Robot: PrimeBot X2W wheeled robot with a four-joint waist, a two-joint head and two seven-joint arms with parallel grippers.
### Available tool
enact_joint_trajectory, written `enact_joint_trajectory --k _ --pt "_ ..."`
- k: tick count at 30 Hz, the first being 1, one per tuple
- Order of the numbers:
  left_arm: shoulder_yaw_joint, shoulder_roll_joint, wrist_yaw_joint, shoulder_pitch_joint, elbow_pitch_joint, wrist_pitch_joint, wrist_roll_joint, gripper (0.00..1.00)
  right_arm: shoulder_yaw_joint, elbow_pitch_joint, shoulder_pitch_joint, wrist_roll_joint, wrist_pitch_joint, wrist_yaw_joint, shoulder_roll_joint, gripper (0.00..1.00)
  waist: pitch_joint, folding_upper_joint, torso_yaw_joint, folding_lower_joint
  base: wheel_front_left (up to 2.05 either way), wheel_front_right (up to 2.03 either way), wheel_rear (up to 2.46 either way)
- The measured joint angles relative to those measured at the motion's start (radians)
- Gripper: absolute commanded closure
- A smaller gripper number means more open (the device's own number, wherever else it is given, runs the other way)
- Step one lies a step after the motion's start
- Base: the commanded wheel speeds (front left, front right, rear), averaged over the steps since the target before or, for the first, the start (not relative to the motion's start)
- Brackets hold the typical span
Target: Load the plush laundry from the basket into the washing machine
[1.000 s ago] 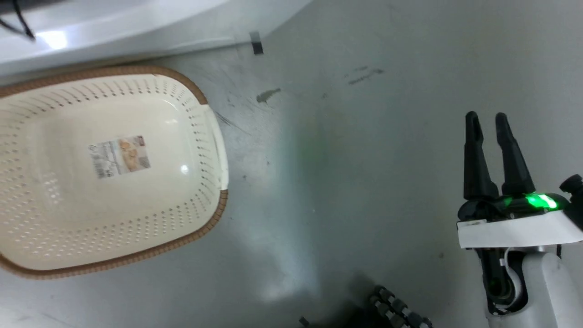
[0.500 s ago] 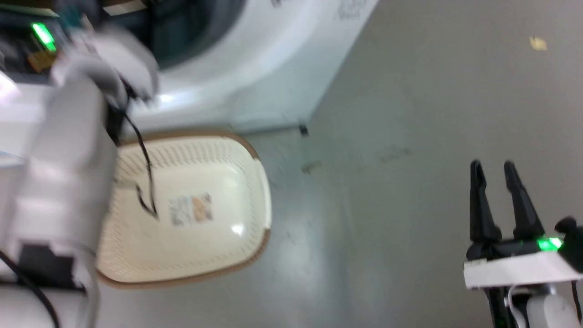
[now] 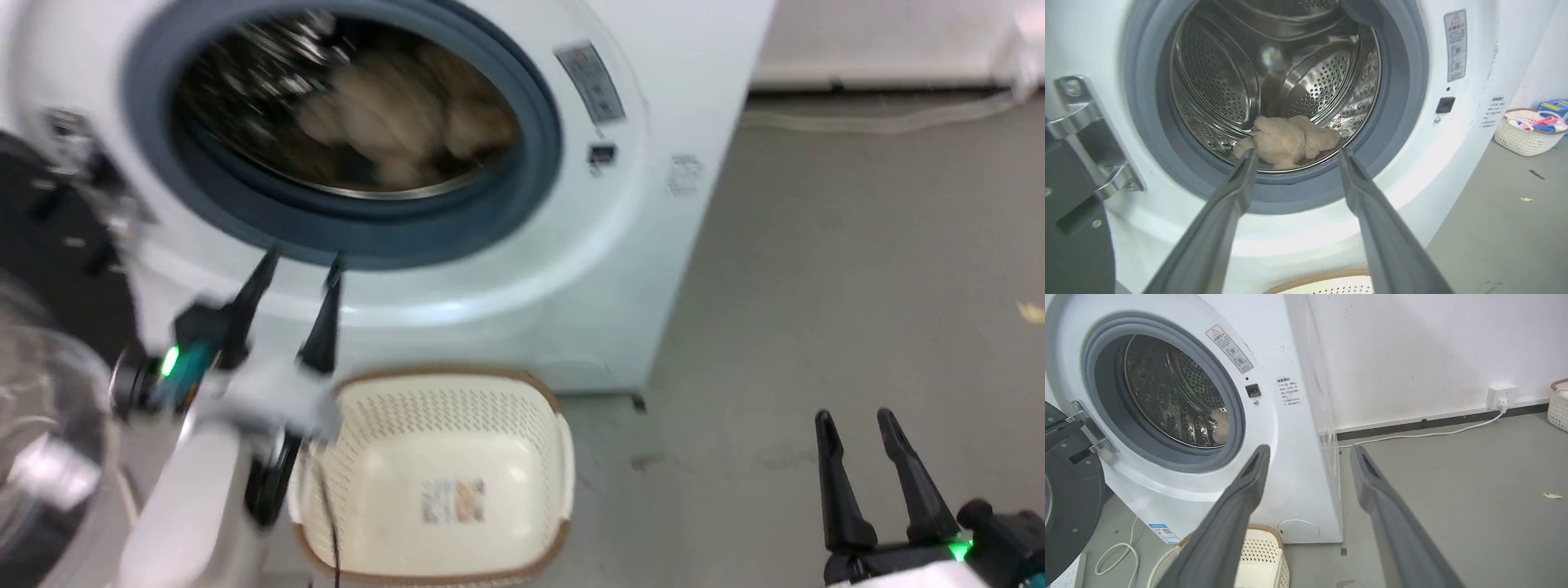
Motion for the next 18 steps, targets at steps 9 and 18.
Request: enact_joint_trajectory --k 9,18 --pt "0.128 -0.013 0.081 0.399 -0.304 0.0 -0.053 0.0 -0.026 -0.03 0.081 -0.001 0.0 0.0 0.0 0.0 -0.14 0.0 0.102 0.0002 0.0 0.0 0.0" --pt "0.155 -0.108 0.074 0.61 -0.412 0.0 -0.03 0.0 -0.077 -0.042 0.102 -0.018 0.0 0.0 0.0 0.0 -0.196 -0.0001 0.171 0.0002 0.0 0.0 0.0"
